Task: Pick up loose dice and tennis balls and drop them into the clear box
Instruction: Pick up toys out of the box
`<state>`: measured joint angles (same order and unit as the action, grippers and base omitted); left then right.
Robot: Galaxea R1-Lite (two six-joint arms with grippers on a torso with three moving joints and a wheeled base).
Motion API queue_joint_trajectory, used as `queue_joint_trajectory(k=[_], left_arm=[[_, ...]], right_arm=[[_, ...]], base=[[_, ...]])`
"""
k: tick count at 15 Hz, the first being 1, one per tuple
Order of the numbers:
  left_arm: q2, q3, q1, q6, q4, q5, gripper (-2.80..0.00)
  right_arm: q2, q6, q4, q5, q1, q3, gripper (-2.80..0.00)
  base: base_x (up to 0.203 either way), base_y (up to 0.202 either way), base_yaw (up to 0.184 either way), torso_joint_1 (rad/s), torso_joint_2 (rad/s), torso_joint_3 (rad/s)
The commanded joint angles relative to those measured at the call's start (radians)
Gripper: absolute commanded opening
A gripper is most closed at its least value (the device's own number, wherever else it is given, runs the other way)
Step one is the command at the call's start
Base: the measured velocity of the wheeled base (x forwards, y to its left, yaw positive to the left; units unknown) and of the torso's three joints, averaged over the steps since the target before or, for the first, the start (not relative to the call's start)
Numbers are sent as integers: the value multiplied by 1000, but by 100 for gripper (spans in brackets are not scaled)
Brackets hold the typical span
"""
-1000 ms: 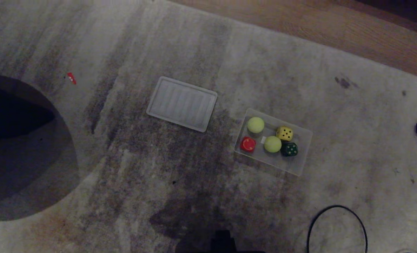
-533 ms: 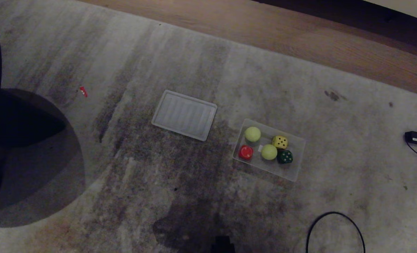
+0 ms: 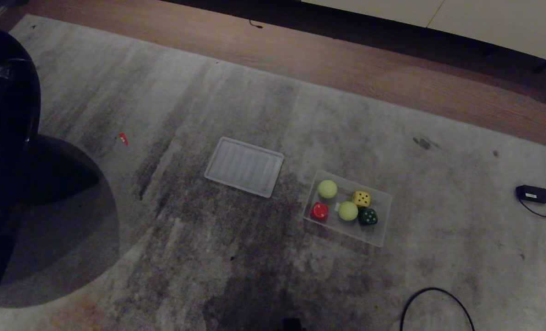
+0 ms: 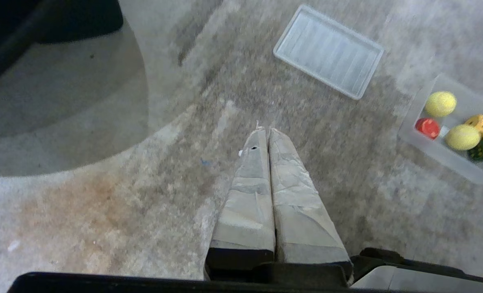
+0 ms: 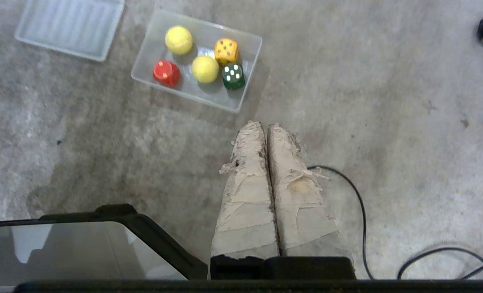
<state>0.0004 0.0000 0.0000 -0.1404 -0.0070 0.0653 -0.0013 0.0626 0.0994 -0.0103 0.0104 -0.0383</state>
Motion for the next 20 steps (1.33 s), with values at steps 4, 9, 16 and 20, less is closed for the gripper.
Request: queue_joint_trajectory(k=[4, 9, 16, 20], left_arm=[[0, 2, 0, -3, -1, 1, -280], [1, 2, 0, -2, -1, 1, -280], [1, 2, 0, -4, -1, 1, -280], [1, 2, 0, -5, -1, 1, -280]], right_arm=[[3, 2, 0, 1, 0, 0, -280], [3, 0, 0, 0, 0, 0, -280], [3, 5, 0, 0, 0, 0, -280], [3, 5, 0, 0, 0, 0, -280]], base=[[0, 0, 0, 1, 1, 199], [0, 0, 0, 2, -1, 203], [0, 0, 0, 2, 2, 201], [0, 0, 0, 1, 3, 197]])
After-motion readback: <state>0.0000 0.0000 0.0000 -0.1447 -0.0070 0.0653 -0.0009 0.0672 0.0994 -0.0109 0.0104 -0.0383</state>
